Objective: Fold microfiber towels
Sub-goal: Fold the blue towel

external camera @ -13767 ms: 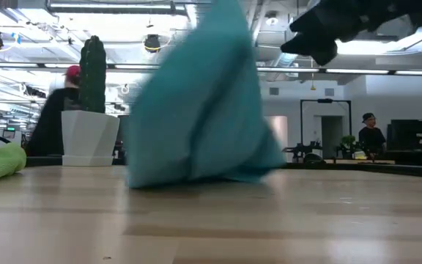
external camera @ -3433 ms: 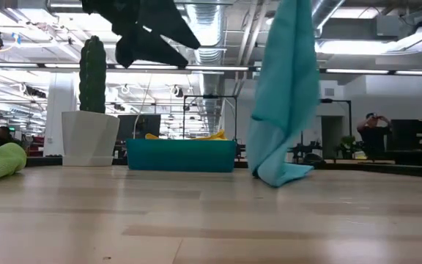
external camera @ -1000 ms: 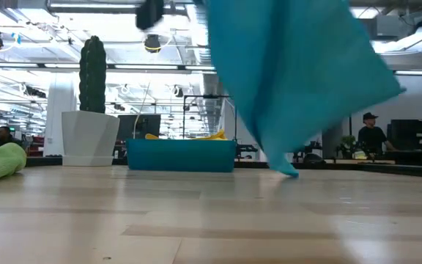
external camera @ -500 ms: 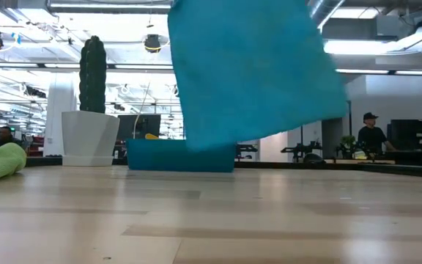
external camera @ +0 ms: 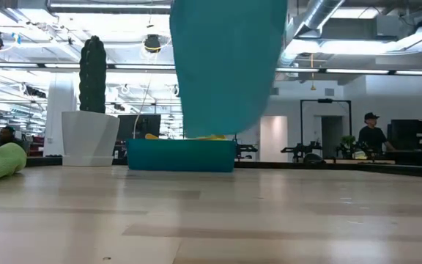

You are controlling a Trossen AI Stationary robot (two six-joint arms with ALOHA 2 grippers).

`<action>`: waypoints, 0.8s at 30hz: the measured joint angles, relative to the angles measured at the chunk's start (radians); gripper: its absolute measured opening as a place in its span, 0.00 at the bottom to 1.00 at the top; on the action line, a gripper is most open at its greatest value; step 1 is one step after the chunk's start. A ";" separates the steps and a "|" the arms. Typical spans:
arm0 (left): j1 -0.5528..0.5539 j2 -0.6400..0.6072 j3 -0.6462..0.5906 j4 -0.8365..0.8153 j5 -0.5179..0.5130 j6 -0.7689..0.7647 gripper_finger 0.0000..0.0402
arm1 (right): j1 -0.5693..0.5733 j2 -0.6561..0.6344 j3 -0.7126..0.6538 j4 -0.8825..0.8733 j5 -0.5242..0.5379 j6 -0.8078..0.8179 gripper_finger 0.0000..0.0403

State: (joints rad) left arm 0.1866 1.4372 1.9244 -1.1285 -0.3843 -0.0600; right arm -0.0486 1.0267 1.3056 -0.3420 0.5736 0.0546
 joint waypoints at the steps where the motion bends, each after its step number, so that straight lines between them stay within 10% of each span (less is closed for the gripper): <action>1: -0.018 0.012 0.000 -0.059 0.014 -0.025 0.00 | 0.020 0.000 0.000 -0.065 0.002 0.034 0.02; 9: -0.274 0.110 -0.113 -0.268 0.111 -0.273 0.00 | 0.252 0.038 -0.077 -0.459 0.029 0.465 0.02; 24: -0.716 0.349 -0.370 0.065 0.196 -0.710 0.00 | 0.813 0.260 -0.297 -0.320 0.110 1.230 0.02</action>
State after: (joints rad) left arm -0.5292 1.7865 1.5543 -1.0631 -0.1881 -0.7702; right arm 0.7642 1.2866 1.0082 -0.6623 0.6840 1.2844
